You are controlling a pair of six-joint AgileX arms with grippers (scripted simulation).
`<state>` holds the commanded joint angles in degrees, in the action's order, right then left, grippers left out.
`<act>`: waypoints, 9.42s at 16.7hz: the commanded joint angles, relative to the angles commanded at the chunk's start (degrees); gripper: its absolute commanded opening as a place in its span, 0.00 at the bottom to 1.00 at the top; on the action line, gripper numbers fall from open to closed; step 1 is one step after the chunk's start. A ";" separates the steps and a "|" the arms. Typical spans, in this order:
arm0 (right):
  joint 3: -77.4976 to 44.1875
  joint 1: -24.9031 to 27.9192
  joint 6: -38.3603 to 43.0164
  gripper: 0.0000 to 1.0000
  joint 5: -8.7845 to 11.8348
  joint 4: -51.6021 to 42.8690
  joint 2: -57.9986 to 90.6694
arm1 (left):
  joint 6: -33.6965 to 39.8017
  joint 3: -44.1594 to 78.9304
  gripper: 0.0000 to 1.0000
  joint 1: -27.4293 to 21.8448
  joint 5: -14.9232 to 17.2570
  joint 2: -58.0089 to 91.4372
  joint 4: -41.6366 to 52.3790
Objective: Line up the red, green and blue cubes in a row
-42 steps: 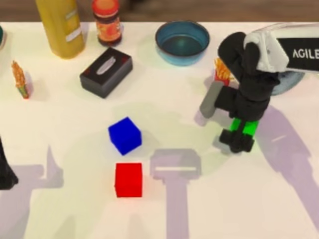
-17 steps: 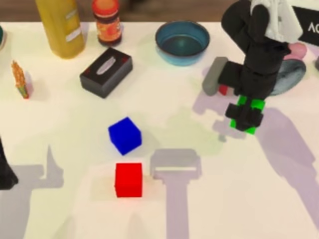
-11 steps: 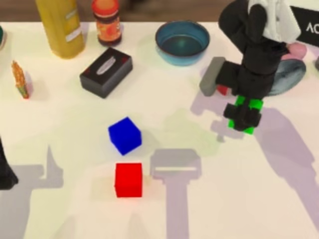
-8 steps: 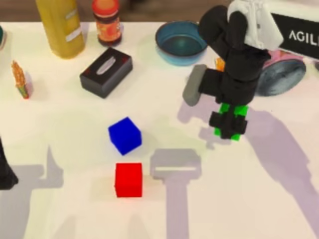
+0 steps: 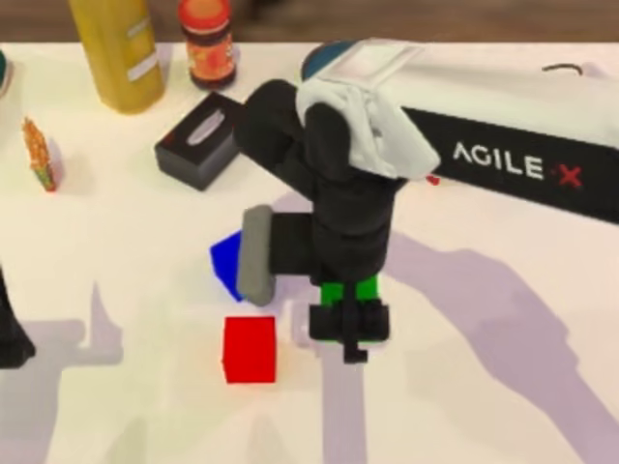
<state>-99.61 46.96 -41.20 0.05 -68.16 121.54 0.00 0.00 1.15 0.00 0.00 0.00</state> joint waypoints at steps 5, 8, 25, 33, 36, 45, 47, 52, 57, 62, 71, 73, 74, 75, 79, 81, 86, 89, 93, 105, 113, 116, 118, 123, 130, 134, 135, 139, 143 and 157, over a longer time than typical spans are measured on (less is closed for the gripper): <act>-0.01 0.87 0.10 0.00 0.02 -0.03 0.06 | 0.00 0.00 1.00 0.00 0.00 0.00 0.00; 1.72 0.87 0.13 0.00 0.02 2.28 0.54 | 0.00 0.00 1.00 0.00 0.00 0.00 0.00; 10.16 1.12 0.07 0.45 -0.05 14.02 3.69 | 0.00 0.00 1.00 0.00 0.00 0.00 0.00; 10.16 1.12 0.07 1.00 -0.05 14.02 3.69 | 0.00 0.00 1.00 0.00 0.00 0.00 0.00; 10.16 1.12 0.07 1.00 -0.05 14.02 3.69 | 0.00 0.00 1.00 0.00 0.00 0.00 0.00; 7.12 1.17 0.02 1.00 -0.02 9.90 2.60 | 0.00 0.00 1.00 0.00 0.00 0.00 0.00; 4.38 1.26 0.01 1.00 0.02 5.66 1.47 | 0.00 0.00 1.00 0.00 0.00 0.00 0.00; 0.35 1.48 -0.10 1.00 -0.01 0.04 -0.52 | 0.00 0.00 1.00 0.00 0.00 0.00 0.00; 1.94 0.35 0.41 1.00 0.23 1.60 -2.06 | -0.48 1.70 1.00 -0.63 0.10 1.75 1.21; 12.97 -6.30 4.96 1.00 1.56 11.38 -16.60 | -4.11 15.86 1.00 -4.79 0.25 16.75 10.39; 53.60 -26.57 21.70 1.00 3.08 37.63 -66.32 | -14.99 57.80 1.00 -16.61 0.13 72.16 38.84; 64.46 -31.36 25.95 1.00 2.97 43.84 -78.89 | -17.41 66.77 1.00 -19.34 0.19 83.59 45.28; 69.56 -33.56 27.95 1.00 2.83 46.81 -84.85 | -18.56 71.11 1.00 -20.64 0.22 88.87 48.30; 74.01 -35.46 29.69 1.00 2.66 49.45 -90.15 | -19.65 75.32 1.00 -21.88 0.24 93.95 51.14; 89.27 -41.89 35.96 1.00 1.51 59.48 -108.87 | -23.39 90.07 1.00 -26.08 0.25 111.85 60.50; 94.39 -44.10 38.37 1.00 0.86 63.49 -115.11 | -24.75 95.58 1.00 -27.62 0.23 118.06 63.78; 99.61 -46.38 41.20 1.00 -0.05 68.16 -121.54 | -26.18 101.62 1.00 -29.24 0.16 124.46 67.15; 99.61 -46.38 41.20 1.00 -0.05 68.16 -121.54 | -26.18 101.62 1.00 -29.24 0.16 124.46 67.15; 99.61 -46.38 41.20 1.00 -0.05 68.16 -121.54 | -26.28 99.64 1.00 -29.10 0.17 125.12 64.70; 99.61 -46.38 41.20 1.00 -0.05 68.16 -121.54 | -26.32 91.56 0.92 -29.15 0.21 129.83 51.72; 99.61 -46.38 41.20 1.00 -0.05 68.16 -121.54 | -26.32 91.56 0.32 -29.15 0.21 129.83 51.72; 99.61 -46.38 41.20 1.00 -0.05 68.16 -121.54 | -26.32 91.56 0.10 -29.15 0.21 129.83 51.72; 99.61 -46.38 41.20 1.00 -0.05 68.16 -121.54 | -26.32 91.56 0.00 -29.15 0.21 129.83 51.72; 99.61 -46.38 41.20 1.00 -0.05 68.16 -121.54 | -26.32 91.56 0.00 -29.15 0.21 129.83 51.72; 99.61 -46.38 41.20 1.00 -0.05 68.16 -121.54 | -26.37 94.58 0.00 -28.83 0.27 128.19 55.98; 99.61 -46.38 41.20 1.00 -0.05 68.16 -121.54 | -26.23 99.26 0.00 -28.15 0.25 125.45 64.00; 99.61 -46.38 41.20 1.00 -0.05 68.16 -121.54 | -26.21 99.91 0.00 -28.06 0.25 124.92 64.95; 99.61 -46.38 41.20 1.00 -0.05 68.16 -121.54 | -26.30 100.03 0.00 -28.33 0.22 124.89 65.14; 99.61 -46.38 41.20 1.00 -0.05 68.16 -121.54 | -27.73 103.40 0.00 -32.33 0.20 126.56 66.89; 99.61 -46.38 41.20 1.00 -0.05 68.16 -121.54 | -35.28 121.67 0.00 -56.20 0.24 134.85 76.78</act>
<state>0.00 0.57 0.00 0.00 0.00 0.00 -35.28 121.66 -55.05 0.24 134.85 76.78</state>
